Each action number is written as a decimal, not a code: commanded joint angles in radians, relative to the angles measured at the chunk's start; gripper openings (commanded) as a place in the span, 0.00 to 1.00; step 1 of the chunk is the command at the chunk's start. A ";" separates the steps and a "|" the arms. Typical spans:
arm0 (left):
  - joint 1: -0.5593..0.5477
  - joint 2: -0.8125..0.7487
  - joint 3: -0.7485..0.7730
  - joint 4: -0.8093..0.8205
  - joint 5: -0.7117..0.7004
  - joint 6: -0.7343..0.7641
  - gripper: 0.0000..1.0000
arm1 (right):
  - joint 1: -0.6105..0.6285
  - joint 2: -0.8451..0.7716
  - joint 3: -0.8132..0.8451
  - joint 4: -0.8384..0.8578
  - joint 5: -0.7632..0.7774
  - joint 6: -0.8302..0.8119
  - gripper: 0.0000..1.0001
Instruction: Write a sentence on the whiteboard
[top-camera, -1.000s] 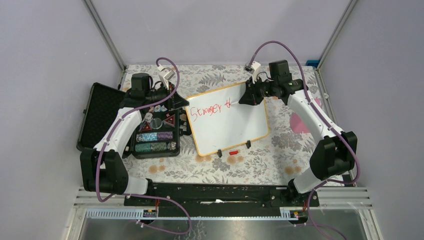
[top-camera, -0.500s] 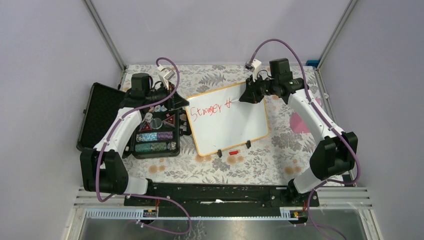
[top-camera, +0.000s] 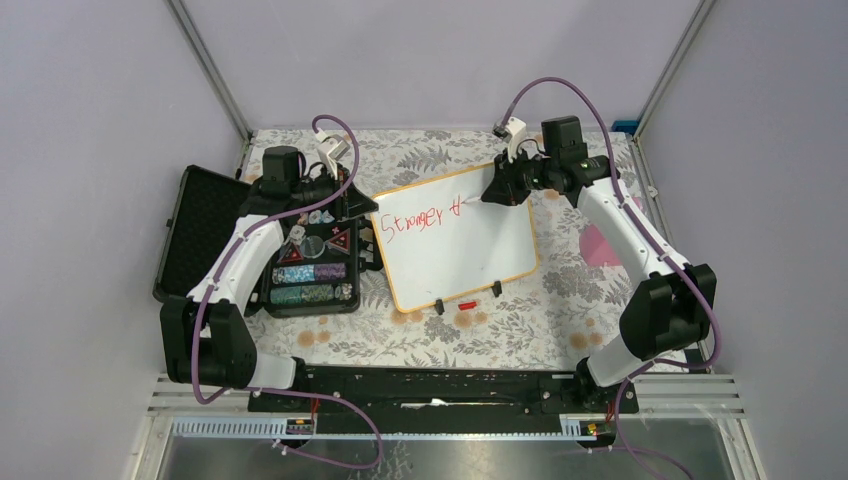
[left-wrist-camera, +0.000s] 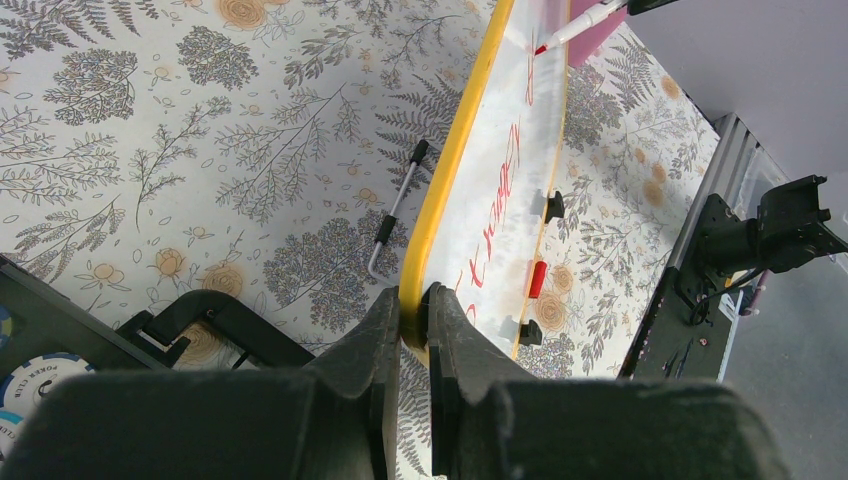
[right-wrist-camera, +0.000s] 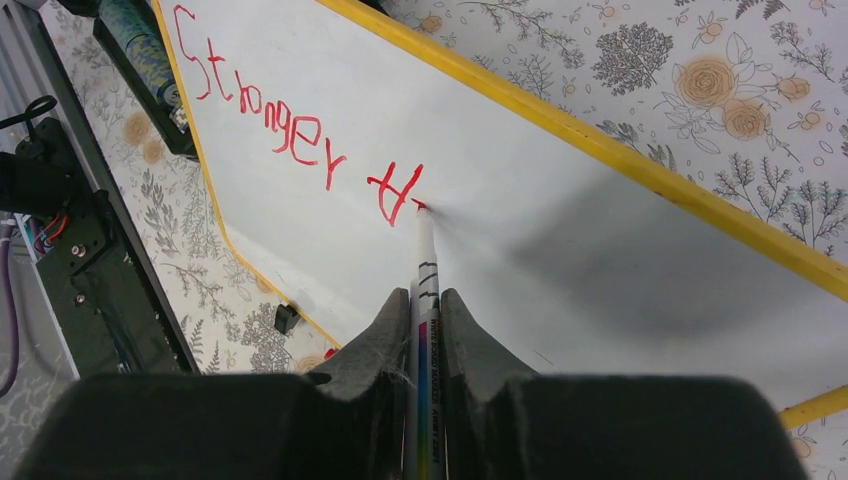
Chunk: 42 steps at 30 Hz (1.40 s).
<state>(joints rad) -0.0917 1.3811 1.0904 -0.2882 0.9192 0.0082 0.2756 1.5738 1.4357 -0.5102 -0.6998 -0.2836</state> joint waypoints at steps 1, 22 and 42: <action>-0.028 0.006 -0.009 -0.026 -0.019 0.059 0.00 | -0.015 -0.009 0.023 0.022 0.016 -0.009 0.00; -0.028 0.006 -0.011 -0.026 -0.021 0.061 0.00 | -0.015 -0.048 -0.057 0.020 -0.020 -0.017 0.00; -0.029 0.008 -0.010 -0.026 -0.018 0.059 0.00 | -0.004 -0.102 -0.033 -0.100 -0.100 -0.036 0.00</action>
<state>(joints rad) -0.0917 1.3811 1.0904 -0.2886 0.9192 0.0078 0.2684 1.5333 1.3544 -0.5541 -0.7547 -0.2958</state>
